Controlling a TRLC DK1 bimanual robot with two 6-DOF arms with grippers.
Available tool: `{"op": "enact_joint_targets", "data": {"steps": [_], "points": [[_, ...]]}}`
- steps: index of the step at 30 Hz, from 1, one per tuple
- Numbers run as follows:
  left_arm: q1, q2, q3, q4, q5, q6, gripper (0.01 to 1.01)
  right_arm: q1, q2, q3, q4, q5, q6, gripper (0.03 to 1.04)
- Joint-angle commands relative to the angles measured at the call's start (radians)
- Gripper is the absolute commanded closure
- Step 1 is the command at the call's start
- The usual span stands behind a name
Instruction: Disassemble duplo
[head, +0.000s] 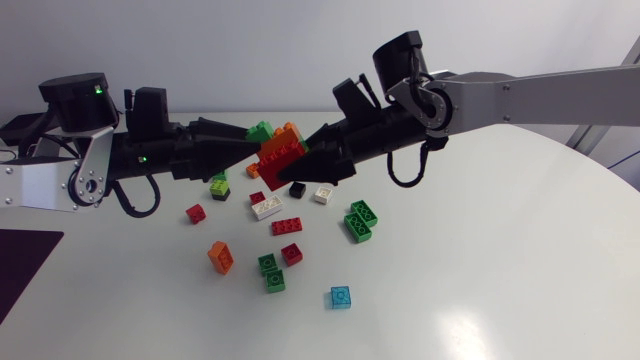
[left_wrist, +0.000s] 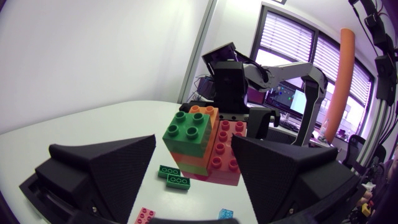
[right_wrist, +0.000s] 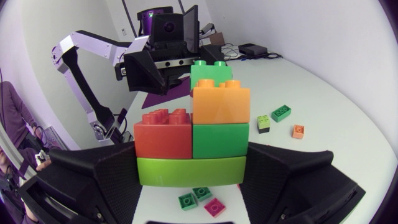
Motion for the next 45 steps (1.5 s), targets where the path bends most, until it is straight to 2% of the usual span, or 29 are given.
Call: {"op": "enact_joint_targets", "data": {"steps": [1,7,14,16,18,26,28,33,36,38,39,42,45], "points": [[-0.011,-0.013,-0.027,0.015,0.009,-0.002,0.187,0.025,-0.007,0.023,-0.018,-0.027,0.013,0.59],[-0.028,-0.016,-0.034,0.015,0.011,-0.001,0.215,0.057,-0.016,0.01,-0.019,-0.025,0.01,0.59],[-0.028,-0.016,-0.034,0.017,0.011,-0.001,0.715,0.066,-0.011,0.01,-0.019,-0.025,0.007,0.59],[-0.028,-0.014,-0.032,0.017,0.011,-0.001,0.81,0.065,-0.011,0.01,-0.019,-0.025,0.007,0.59],[-0.028,-0.014,-0.032,0.017,0.011,-0.001,0.849,0.065,-0.011,0.01,-0.019,-0.025,0.007,0.59],[-0.022,-0.018,-0.035,0.031,-0.012,0.015,0.877,0.063,-0.014,0.01,-0.021,-0.007,0.004,0.59],[-0.019,-0.016,-0.034,0.034,-0.133,0.018,0.875,0.062,-0.014,0.01,-0.019,0.001,0.006,0.59],[-0.054,0.004,-0.032,0.034,-0.612,0.121,0.861,0.062,-0.014,0.012,-0.019,0.03,0.004,0.59],[-0.122,0.045,-0.015,-0.002,-0.897,0.253,0.836,0.065,-0.014,0.012,-0.021,0.044,0.004,0.59],[-0.169,0.101,0.028,-0.068,-1.063,0.338,0.823,0.068,-0.014,0.01,-0.021,0.053,0.003,0.59],[-0.185,0.134,0.051,-0.097,-1.124,0.368,0.821,0.069,-0.014,0.01,-0.019,0.058,0.001,0.59],[-0.222,0.252,0.12,-0.195,-1.184,0.449,0.779,0.069,-0.013,0.01,-0.019,0.065,-0.001,0.59],[-0.226,0.346,0.197,-0.322,-1.201,0.452,0.779,0.068,-0.014,0.009,-0.021,0.065,-0.001,0.59]]}}
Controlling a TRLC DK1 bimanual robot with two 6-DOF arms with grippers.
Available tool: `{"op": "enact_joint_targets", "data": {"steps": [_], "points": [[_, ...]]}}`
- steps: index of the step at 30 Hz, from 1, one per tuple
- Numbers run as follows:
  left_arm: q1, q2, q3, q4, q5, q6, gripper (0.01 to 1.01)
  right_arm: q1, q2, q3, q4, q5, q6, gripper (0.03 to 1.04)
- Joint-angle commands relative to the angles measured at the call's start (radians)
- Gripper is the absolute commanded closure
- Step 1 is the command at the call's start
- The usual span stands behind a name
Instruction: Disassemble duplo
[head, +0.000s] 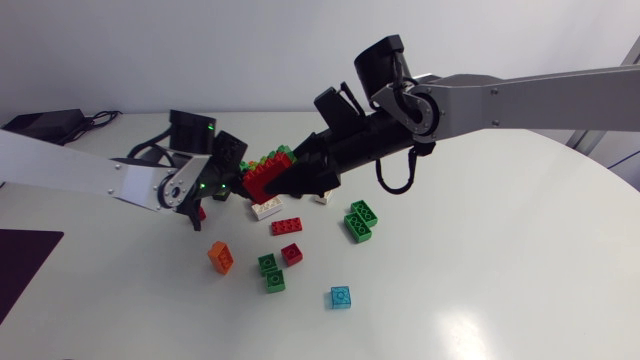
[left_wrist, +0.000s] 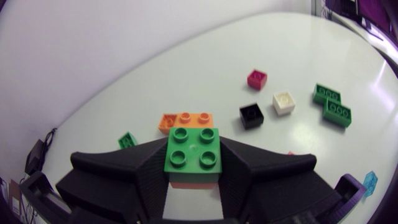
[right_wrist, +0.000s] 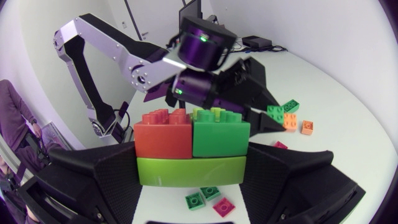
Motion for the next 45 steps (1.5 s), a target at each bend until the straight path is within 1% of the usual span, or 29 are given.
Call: {"op": "enact_joint_targets", "data": {"steps": [1,3,6,7,8,9,10,14,18,22,26,27,29,30,32,33,36,38,39,41,45], "points": [[-0.002,0.086,0.081,-0.067,-0.017,0.044,0.779,0.008,-0.014,0.009,0.004,-0.001,-0.003,0.59],[0.006,0.117,0.111,-0.107,-0.017,0.035,0.779,0.009,-0.012,0.007,0.004,0.001,-0.004,0.59],[0.032,0.126,0.126,-0.119,-0.017,0.022,0.779,0.014,-0.011,0.005,0.004,0.005,-0.007,0.59],[0.037,0.128,0.132,-0.127,-0.017,0.012,0.762,0.014,-0.011,0.005,0.004,0.008,-0.007,0.59],[0.046,0.129,0.14,-0.133,-0.017,0.004,0.715,0.014,-0.011,0.005,0.004,0.008,-0.009,0.59],[0.055,0.137,0.147,-0.144,-0.015,0.001,0.636,0.014,-0.011,0.005,0.004,0.008,-0.009,0.59],[0.063,0.143,0.157,-0.155,-0.012,-0.001,0.585,0.014,-0.011,0.005,0.004,0.01,-0.009,0.59],[0.069,0.155,0.17,-0.178,-0.006,-0.01,0.531,0.011,-0.014,0.005,0.004,0.012,-0.011,0.59],[0.069,0.157,0.174,-0.19,0.0,-0.011,0.403,0.012,-0.015,0.004,0.004,0.012,-0.011,0.59],[0.069,0.145,0.172,-0.19,0.0,-0.022,0.389,0.015,-0.014,0.004,0.004,0.016,-0.011,0.59],[0.069,0.089,0.147,-0.178,0.0,-0.051,0.389,0.012,-0.012,0.005,0.006,0.018,-0.011,0.59],[0.077,0.063,0.134,-0.158,0.009,-0.061,0.384,0.011,-0.012,0.005,0.006,0.018,-0.011,0.59],[0.103,0.005,0.091,-0.086,0.098,-0.1,0.374,0.008,-0.012,0.005,0.006,0.03,-0.009,0.59],[0.129,-0.024,0.075,-0.063,0.174,-0.137,0.374,0.009,-0.014,0.004,0.01,0.048,-0.009,0.59],[0.201,-0.061,0.065,-0.05,0.414,-0.226,0.351,0.009,-0.012,-0.001,0.018,0.074,-0.017,0.59],[0.239,-0.069,0.058,-0.024,0.534,-0.286,0.349,0.011,-0.009,-0.004,0.022,0.079,-0.02,0.59],[0.313,-0.072,0.049,0.042,0.744,-0.41,0.349,0.009,0.009,-0.001,0.033,0.081,-0.02,0.59],[0.331,-0.069,0.051,0.056,0.856,-0.436,0.349,0.006,0.014,0.002,0.033,0.081,-0.02,0.59],[0.334,-0.069,0.051,0.057,0.921,-0.441,0.349,0.001,0.014,0.002,0.033,0.079,-0.02,0.59],[0.331,-0.076,0.043,0.072,1.013,-0.441,0.349,-0.008,0.012,0.005,0.033,0.068,-0.017,0.59],[0.305,-0.121,-0.007,0.138,1.119,-0.436,0.349,-0.023,0.012,0.009,0.035,0.05,-0.009,0.59]]}}
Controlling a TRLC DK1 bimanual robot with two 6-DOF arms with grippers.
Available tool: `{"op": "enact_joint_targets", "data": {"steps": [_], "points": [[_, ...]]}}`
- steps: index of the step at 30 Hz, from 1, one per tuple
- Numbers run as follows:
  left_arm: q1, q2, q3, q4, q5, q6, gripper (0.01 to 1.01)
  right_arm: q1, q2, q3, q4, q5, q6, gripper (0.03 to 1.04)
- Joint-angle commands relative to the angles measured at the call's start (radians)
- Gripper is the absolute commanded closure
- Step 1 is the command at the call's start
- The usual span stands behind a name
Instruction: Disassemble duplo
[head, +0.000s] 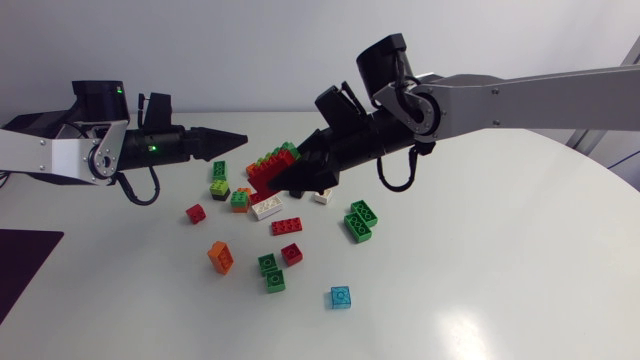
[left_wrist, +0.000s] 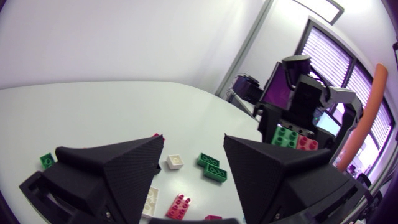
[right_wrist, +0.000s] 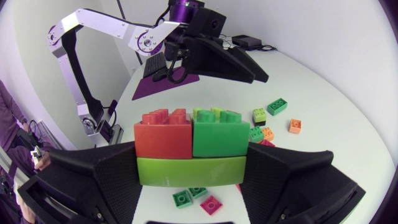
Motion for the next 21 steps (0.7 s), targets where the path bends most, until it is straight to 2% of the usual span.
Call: {"op": "enact_joint_targets", "data": {"steps": [1,12,15,21], "points": [[-0.023,-0.055,-0.055,0.043,0.052,-0.021,0.349,-0.014,0.012,0.01,0.012,-0.02,-0.005,0.59],[-0.054,-0.144,-0.133,0.085,0.203,0.042,0.344,-0.021,0.01,0.01,0.015,-0.049,0.006,0.59],[-0.054,-0.149,-0.133,0.085,0.249,0.049,0.285,-0.021,0.01,0.01,0.015,-0.051,0.007,0.59],[-0.052,-0.149,-0.13,0.085,0.321,0.062,0.284,-0.023,0.013,0.012,0.015,-0.055,0.009,0.59]]}}
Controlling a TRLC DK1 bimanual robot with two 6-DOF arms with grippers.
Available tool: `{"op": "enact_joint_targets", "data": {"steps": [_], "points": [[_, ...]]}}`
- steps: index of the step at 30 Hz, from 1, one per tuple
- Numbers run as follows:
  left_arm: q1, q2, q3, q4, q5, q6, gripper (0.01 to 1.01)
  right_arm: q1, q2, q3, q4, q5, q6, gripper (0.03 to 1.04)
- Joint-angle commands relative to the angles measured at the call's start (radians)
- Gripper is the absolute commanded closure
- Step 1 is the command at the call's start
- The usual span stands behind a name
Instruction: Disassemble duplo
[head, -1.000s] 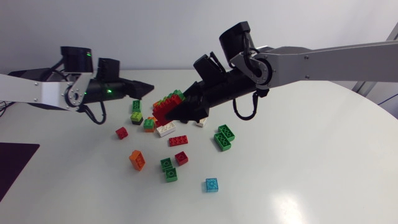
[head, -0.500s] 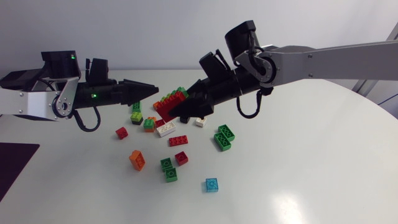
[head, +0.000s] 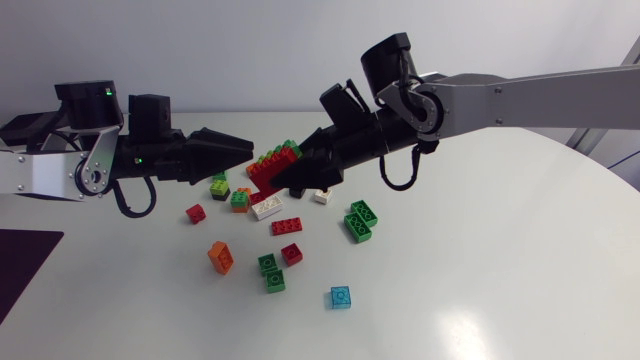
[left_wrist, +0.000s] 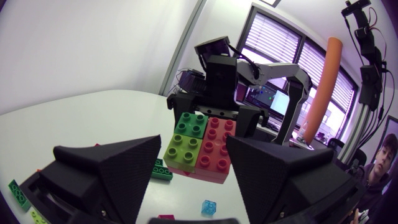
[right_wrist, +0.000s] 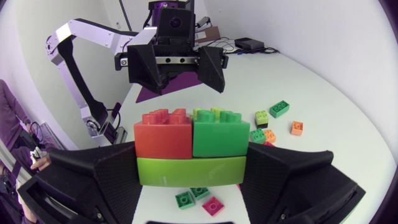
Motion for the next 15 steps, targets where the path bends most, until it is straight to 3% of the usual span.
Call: {"op": "enact_joint_targets", "data": {"steps": [1,15], "points": [[-0.003,-0.02,-0.018,0.013,0.037,0.023,0.284,-0.009,0.013,0.012,0.012,-0.017,0.009,0.59],[-0.055,-0.039,-0.045,0.012,0.082,0.052,0.167,-0.015,0.009,0.013,0.012,-0.04,0.018,0.59]]}}
